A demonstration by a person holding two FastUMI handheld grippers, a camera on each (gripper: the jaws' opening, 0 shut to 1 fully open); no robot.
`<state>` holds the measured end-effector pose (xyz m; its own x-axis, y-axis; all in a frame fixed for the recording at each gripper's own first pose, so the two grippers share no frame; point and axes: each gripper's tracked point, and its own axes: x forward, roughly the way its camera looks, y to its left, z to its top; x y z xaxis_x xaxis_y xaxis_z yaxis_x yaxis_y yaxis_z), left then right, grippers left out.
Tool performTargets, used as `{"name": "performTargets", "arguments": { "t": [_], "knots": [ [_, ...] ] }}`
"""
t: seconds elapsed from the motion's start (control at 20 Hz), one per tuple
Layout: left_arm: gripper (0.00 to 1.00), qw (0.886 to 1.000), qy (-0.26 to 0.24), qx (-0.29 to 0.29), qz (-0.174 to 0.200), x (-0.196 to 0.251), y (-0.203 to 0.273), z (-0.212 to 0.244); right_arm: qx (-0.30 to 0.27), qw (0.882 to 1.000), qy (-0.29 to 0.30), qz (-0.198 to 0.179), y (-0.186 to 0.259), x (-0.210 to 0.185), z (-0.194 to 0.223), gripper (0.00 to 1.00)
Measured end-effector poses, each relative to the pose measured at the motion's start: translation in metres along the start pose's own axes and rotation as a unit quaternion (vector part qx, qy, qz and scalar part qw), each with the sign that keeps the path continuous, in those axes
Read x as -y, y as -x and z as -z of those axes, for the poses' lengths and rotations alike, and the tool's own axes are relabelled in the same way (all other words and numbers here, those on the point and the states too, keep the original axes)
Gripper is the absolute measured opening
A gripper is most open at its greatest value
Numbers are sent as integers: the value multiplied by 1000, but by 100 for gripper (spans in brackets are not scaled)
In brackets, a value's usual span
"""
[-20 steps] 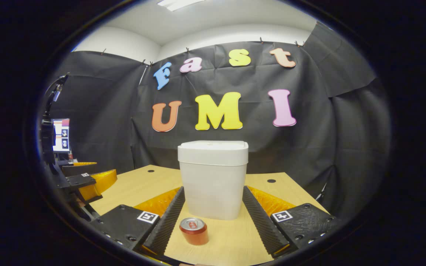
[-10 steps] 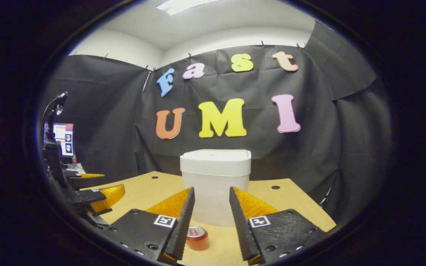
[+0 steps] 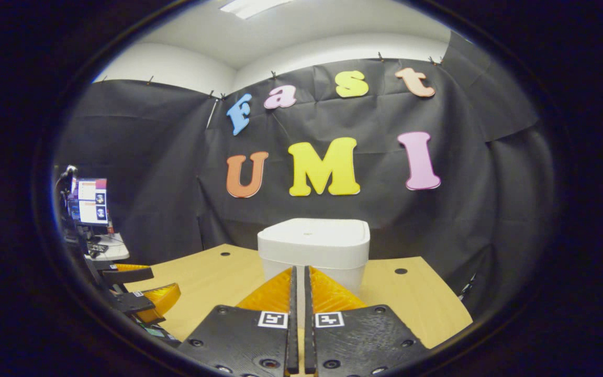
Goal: Press the lid of the desktop garbage bin to open it, pick up the crumpled paper on the desktop and throw it into the bin, then pick up the pop can on the desktop and drop it into the bin, and finally close the garbage bin lid.
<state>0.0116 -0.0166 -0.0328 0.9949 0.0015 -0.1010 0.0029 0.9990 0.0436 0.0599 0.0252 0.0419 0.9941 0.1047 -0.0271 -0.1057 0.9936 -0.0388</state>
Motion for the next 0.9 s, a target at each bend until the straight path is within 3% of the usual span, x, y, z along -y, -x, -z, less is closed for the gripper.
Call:
{"name": "performTargets", "arguments": {
  "t": [0.15, 0.3, 0.4, 0.55, 0.65, 0.8, 0.9],
  "knots": [
    [96, 1000, -1, 2, -5, -4, 1, 0, -4, 1000, 10, 13, -20, 1, -26, 5],
    [96, 1000, -1, 0, -4, -3, -1, 0, 7, 1000, -16, 0, -37, -16, -58, 5],
    [97, 1000, 2, -3, -3, -2, -2, 2, 8, 1000, -10, -1, -50, -18, -63, 1],
    [96, 1000, 3, -5, -3, -3, -4, 4, -6, 1000, 18, 8, -65, -21, -58, 4],
    [97, 1000, 7, -10, -1, -3, -7, 6, -8, 1000, 4, 9, -73, -24, -60, 4],
    [97, 1000, 15, -15, -2, -6, -8, 7, -11, 999, 28, 39, -88, -16, -63, 7],
    [96, 1000, 16, -11, -8, -11, -5, 4, -28, 997, 38, 55, -96, -14, -54, 4]
  ]
}}
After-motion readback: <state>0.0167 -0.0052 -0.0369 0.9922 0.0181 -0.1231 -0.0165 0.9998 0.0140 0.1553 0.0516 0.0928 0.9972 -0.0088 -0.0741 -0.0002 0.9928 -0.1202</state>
